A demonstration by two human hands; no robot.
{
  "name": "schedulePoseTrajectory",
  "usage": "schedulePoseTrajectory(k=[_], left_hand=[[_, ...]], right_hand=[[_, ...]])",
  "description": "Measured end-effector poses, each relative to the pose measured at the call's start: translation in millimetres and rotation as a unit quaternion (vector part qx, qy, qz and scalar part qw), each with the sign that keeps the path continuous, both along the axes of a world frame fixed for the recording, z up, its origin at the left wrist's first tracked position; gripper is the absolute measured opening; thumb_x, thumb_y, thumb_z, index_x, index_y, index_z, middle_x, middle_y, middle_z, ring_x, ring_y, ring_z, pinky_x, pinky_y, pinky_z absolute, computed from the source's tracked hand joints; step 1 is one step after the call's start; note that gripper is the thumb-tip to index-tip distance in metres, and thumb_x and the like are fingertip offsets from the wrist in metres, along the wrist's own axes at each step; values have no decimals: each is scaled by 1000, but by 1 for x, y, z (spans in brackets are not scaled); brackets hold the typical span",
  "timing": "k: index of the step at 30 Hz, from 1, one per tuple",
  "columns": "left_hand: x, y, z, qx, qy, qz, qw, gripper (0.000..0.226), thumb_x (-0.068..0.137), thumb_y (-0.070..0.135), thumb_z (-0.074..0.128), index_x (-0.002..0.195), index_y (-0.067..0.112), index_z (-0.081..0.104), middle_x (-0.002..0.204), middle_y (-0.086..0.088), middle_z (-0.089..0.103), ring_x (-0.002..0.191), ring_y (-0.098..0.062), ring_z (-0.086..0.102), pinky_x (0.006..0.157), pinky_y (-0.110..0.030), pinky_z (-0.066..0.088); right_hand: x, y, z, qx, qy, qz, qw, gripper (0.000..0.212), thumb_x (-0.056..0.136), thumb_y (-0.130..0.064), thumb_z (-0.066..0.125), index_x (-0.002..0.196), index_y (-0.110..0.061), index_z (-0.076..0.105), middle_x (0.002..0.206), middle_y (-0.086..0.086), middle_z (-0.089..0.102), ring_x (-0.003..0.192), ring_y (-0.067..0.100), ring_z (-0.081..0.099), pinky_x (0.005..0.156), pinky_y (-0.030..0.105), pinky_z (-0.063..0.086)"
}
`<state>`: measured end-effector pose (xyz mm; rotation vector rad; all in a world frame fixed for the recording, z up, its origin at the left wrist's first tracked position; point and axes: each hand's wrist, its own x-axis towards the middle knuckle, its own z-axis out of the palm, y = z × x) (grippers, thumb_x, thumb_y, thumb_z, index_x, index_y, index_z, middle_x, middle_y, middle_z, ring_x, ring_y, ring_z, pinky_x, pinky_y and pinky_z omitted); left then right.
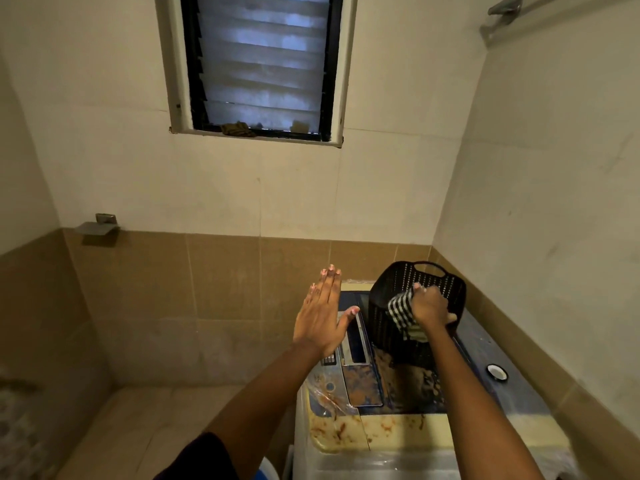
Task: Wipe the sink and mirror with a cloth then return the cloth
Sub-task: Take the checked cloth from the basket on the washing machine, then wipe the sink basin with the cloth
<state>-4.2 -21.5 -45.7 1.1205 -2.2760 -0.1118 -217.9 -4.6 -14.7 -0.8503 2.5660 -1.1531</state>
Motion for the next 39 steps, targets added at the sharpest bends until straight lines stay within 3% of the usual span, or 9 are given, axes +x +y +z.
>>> schedulePoseTrajectory(k=[4, 6, 11, 18, 23, 26, 29, 33, 39], left_hand=[[23, 4, 10, 216, 167, -5, 962, 62, 95, 49, 24, 144, 10, 25, 154, -2, 23, 144, -20, 16, 119, -39, 12], [42, 8, 22, 376, 322, 15, 869, 57, 97, 47, 21, 120, 7, 54, 124, -5, 56, 113, -18, 51, 101, -35, 39], [153, 17, 24, 505, 421, 23, 753, 80, 90, 61, 6, 106, 4, 59, 97, -11, 61, 69, -15, 53, 63, -27, 38], [353, 104, 1, 363, 556, 134, 735, 8, 88, 19, 57, 89, 12, 62, 66, 6, 71, 65, -6, 64, 56, -17, 50], [475, 201, 5, 307, 587, 176, 728, 23, 87, 9, 57, 110, 8, 60, 99, -10, 68, 88, -22, 64, 83, -32, 53], [542, 273, 11, 299, 549, 228, 747, 31, 85, 7, 59, 116, 7, 59, 101, -11, 68, 93, -24, 63, 87, -34, 50], [597, 344, 12, 289, 505, 287, 761, 23, 84, 5, 60, 104, 16, 64, 92, -4, 68, 85, -17, 64, 82, -29, 50], [650, 429, 10, 237, 455, 408, 755, 27, 84, -3, 56, 109, 6, 60, 86, -4, 64, 76, -11, 62, 64, -14, 48], [715, 534, -22, 177, 468, 547, 671, 29, 72, 30, 76, 98, 20, 68, 104, -10, 70, 99, -24, 64, 89, -35, 49]], right_hand=[[52, 8, 29, -142, 23, 116, 983, 34, 100, -25, 40, 111, 5, 52, 112, 29, 60, 104, 41, 57, 81, 39, 42], [84, 9, 35, -167, 33, 206, 963, 31, 100, -22, 42, 110, 5, 52, 108, 28, 62, 100, 39, 59, 74, 35, 41], [201, 23, 27, -164, 33, 416, 894, 14, 99, -24, 43, 95, -13, 50, 89, 10, 61, 83, 20, 55, 62, 25, 29], [408, 69, -31, -153, -86, 620, 765, 21, 79, -48, 56, 84, -29, 57, 88, 1, 64, 81, 8, 60, 72, 29, 47], [545, 142, -54, -62, -570, 543, 614, 23, 85, -43, 60, 89, -20, 55, 90, 4, 62, 74, 13, 66, 66, 32, 53], [623, 191, -68, 51, -662, 548, 509, 78, 62, -69, 66, 113, -11, 62, 114, 14, 66, 107, 30, 61, 96, 46, 45], [690, 257, -68, 91, -680, 579, 440, 65, 77, -58, 49, 116, -8, 64, 115, 16, 68, 109, 29, 63, 101, 46, 44], [761, 334, -69, 57, -612, 642, 459, 15, 82, -11, 60, 93, -7, 69, 80, 4, 76, 74, 15, 71, 65, 25, 58], [833, 407, -84, 67, -520, 695, 493, 27, 76, 7, 66, 102, -1, 64, 87, 10, 73, 78, 24, 69, 70, 29, 58]])
